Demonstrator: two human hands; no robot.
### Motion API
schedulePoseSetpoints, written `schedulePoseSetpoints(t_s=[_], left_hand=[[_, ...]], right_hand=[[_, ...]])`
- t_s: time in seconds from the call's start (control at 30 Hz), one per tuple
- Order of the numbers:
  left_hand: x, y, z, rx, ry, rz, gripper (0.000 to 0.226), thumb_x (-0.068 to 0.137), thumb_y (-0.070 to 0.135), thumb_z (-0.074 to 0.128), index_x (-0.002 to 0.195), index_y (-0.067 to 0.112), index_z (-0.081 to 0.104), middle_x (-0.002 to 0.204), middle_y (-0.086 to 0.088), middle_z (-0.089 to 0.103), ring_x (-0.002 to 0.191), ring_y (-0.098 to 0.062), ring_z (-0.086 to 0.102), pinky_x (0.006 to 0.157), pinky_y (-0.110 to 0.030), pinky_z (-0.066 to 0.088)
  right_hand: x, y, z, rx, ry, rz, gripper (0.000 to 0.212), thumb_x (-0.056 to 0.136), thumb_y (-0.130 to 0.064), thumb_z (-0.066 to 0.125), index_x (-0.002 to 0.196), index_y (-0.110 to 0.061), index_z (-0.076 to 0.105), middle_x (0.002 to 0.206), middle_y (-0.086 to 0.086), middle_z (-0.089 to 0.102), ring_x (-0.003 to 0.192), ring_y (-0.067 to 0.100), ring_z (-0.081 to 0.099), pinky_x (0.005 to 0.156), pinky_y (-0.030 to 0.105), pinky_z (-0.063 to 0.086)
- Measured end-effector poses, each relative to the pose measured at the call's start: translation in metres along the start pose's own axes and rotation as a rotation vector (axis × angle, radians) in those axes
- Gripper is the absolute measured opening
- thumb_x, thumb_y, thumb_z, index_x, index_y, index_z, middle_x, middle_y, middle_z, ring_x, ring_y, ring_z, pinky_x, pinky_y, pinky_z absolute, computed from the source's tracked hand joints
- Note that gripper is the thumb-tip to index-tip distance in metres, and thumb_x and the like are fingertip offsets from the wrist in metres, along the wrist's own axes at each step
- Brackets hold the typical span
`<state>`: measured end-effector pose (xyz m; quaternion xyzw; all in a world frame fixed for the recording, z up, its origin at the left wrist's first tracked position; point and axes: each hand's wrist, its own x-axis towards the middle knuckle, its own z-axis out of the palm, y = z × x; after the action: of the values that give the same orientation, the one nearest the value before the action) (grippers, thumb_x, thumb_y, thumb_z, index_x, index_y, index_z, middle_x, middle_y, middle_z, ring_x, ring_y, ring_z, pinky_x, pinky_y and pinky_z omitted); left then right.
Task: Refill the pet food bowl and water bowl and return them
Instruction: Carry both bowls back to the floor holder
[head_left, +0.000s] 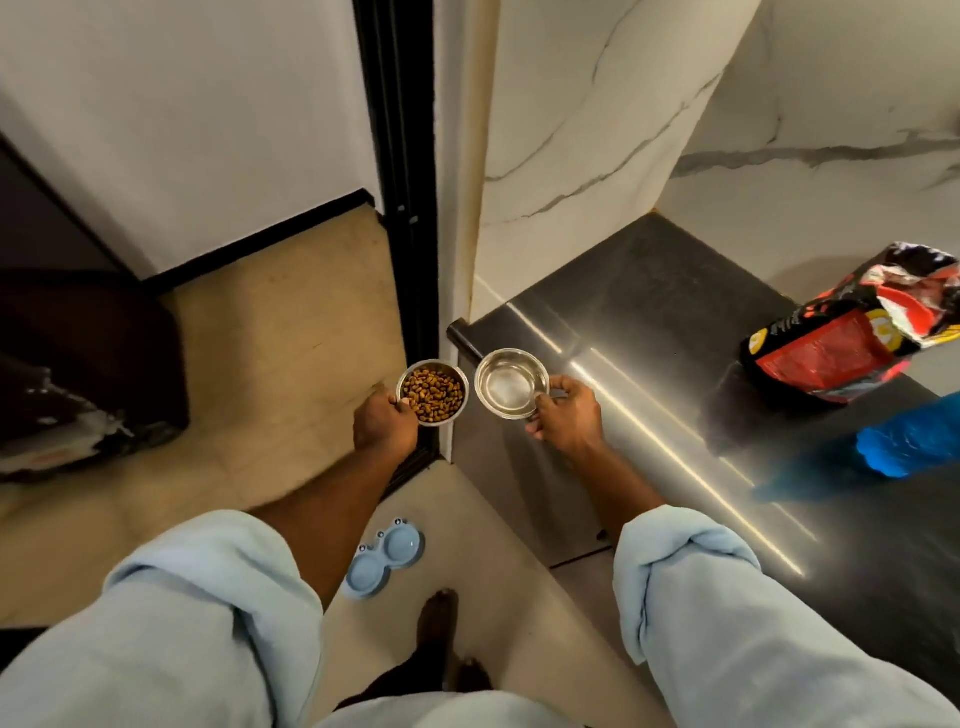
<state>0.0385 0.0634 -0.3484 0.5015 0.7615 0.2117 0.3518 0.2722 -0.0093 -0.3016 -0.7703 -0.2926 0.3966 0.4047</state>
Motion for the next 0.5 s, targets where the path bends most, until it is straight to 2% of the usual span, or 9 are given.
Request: schedulePoseSetpoints(t_s=[0.13,0.27,0.4,0.5], left_hand=[[-0.02,-0.04,-0.022,-0.027,0.058,-0.067,0.017,0.096,0.02,0.058,0.091,0.01,0.07,0.097,-0.019,0.076,0.086,-0.04,0.073,0.078,-0.045,0.063],[-0.036,-0.082,-0.04,-0.043,0.107,-0.14,0.017,0.097,0.019,0.059,0.096,0.008,0.072,0.1,-0.018,0.075,0.093,-0.041,0.07,0.079,-0.041,0.058],[-0.042,-0.128,-0.049,-0.091,0.138,-0.234,0.017,0.092,0.026,0.059,0.088,0.013,0.069,0.093,-0.017,0.076,0.085,-0.04,0.073,0.078,-0.043,0.063],[-0.05,-0.152,-0.06,-0.074,0.16,-0.279,0.016,0.097,0.019,0.061,0.096,0.01,0.074,0.104,-0.019,0.076,0.099,-0.041,0.069,0.082,-0.039,0.056]], right_hand=[[-0.012,0.01,0.025,-0.041,-0.085,-0.059,0.016,0.101,-0.006,0.062,0.116,-0.007,0.067,0.082,0.016,0.075,0.051,0.017,0.07,0.048,0.027,0.056],[-0.031,0.023,0.052,-0.101,-0.171,-0.071,0.023,0.098,-0.009,0.064,0.121,-0.009,0.065,0.089,0.019,0.075,0.052,0.018,0.071,0.048,0.027,0.056],[-0.044,0.039,0.081,-0.114,-0.22,-0.052,0.023,0.096,-0.008,0.064,0.119,-0.008,0.065,0.083,0.019,0.074,0.047,0.019,0.067,0.046,0.029,0.055],[-0.054,0.051,0.106,-0.137,-0.265,-0.063,0.019,0.097,-0.006,0.061,0.114,-0.011,0.065,0.077,0.02,0.073,0.045,0.017,0.065,0.044,0.028,0.054]])
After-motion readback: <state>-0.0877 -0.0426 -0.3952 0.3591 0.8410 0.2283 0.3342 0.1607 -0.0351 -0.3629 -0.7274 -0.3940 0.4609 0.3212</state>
